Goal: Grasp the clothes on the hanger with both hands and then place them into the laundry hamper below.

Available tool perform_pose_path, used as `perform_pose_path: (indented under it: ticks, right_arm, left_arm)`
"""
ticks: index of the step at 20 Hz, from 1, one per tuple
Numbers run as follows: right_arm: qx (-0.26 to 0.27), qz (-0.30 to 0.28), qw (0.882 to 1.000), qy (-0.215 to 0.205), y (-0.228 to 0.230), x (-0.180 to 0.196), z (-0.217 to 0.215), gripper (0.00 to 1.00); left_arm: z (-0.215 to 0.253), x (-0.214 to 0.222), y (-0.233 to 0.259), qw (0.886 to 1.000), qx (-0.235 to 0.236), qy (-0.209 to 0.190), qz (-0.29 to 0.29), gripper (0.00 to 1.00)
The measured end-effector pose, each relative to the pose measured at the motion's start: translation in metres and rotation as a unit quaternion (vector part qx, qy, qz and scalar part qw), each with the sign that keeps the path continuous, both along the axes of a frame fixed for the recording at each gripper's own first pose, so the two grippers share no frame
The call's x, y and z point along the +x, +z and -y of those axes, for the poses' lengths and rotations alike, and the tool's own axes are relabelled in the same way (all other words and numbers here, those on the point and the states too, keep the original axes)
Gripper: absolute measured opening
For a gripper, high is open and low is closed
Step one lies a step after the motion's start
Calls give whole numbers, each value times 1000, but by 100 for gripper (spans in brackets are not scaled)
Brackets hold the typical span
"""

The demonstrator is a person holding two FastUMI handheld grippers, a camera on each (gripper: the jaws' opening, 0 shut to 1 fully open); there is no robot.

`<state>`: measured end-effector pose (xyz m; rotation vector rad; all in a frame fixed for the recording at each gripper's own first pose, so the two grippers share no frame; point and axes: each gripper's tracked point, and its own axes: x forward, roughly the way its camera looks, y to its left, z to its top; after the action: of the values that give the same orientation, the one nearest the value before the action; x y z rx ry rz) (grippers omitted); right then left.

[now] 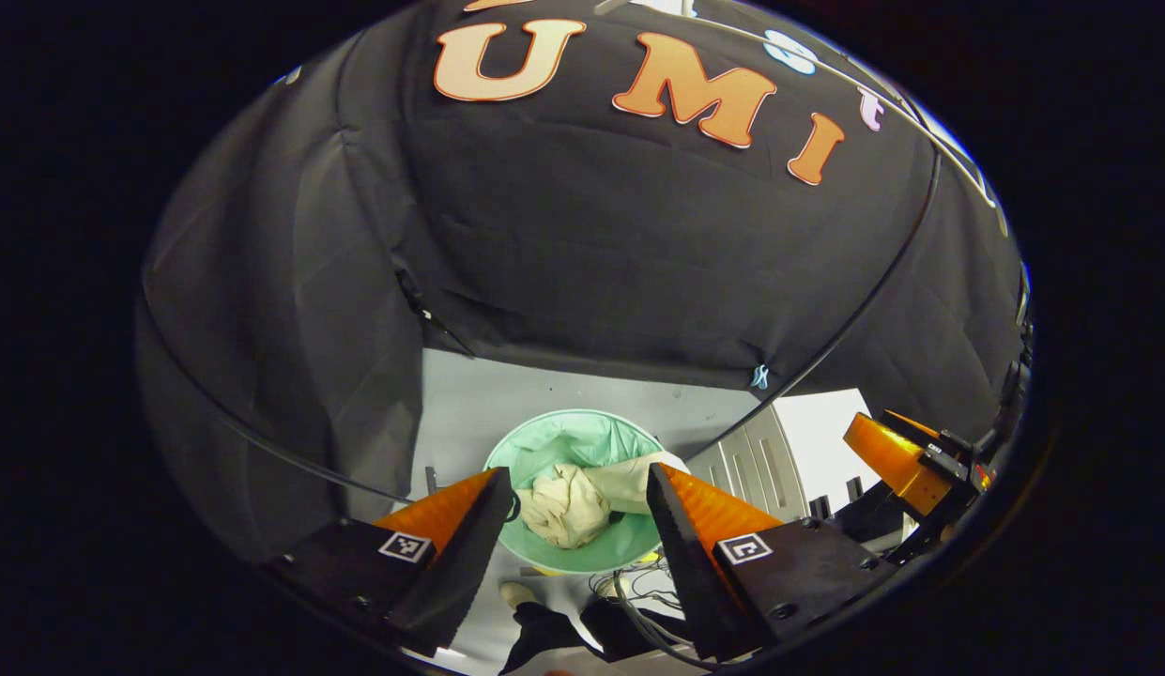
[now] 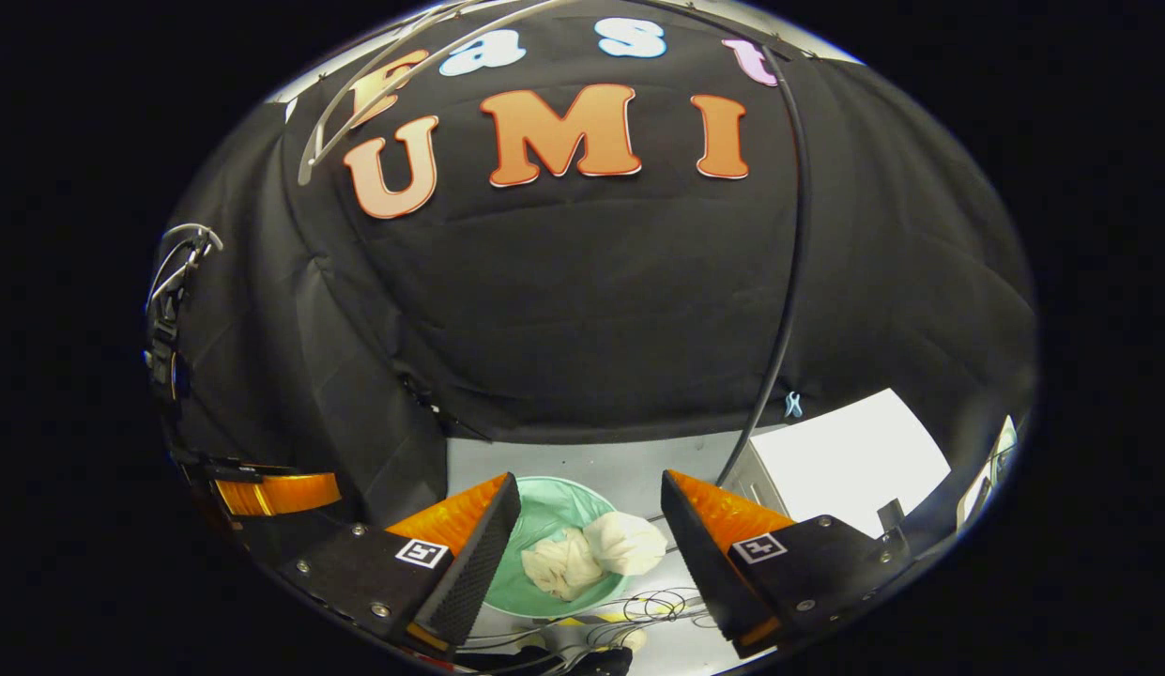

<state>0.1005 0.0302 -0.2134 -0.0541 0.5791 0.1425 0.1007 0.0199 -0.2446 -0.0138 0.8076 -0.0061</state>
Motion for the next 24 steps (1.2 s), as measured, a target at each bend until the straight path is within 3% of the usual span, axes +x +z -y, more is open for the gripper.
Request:
perform_pose_path:
  ticks: [4, 5, 11, 20, 21, 22, 23, 24]
  right_arm:
    - [0, 28, 999, -23, 32, 0, 29, 94]
    - [0, 39, 999, -27, 43, 1, 35, 94]
    - [-19, 110, 993, -36, 115, 6, 75, 94]
    - [-39, 227, 972, -38, 220, 9, 123, 94]
    - [-37, 234, 971, -38, 227, 8, 126, 94]
    - [-36, 240, 969, -38, 232, 7, 130, 94]
    - [-34, 245, 968, -38, 237, 7, 132, 100]
    - [-31, 248, 968, -36, 240, 5, 134, 97]
  left_arm:
    - [-2, 10, 39, 998, 20, 8, 52, 100]
    - [-1, 11, 50, 997, 21, 10, 68, 95]
    - [3, 21, 123, 986, 43, 14, 160, 95]
    - [3, 18, 242, 939, 104, 27, 327, 94]
    - [4, 15, 253, 934, 110, 27, 339, 97]
    - [5, 13, 260, 931, 115, 29, 346, 94]
    - [3, 10, 262, 928, 119, 35, 352, 94]
    - [2, 8, 265, 926, 120, 39, 356, 94]
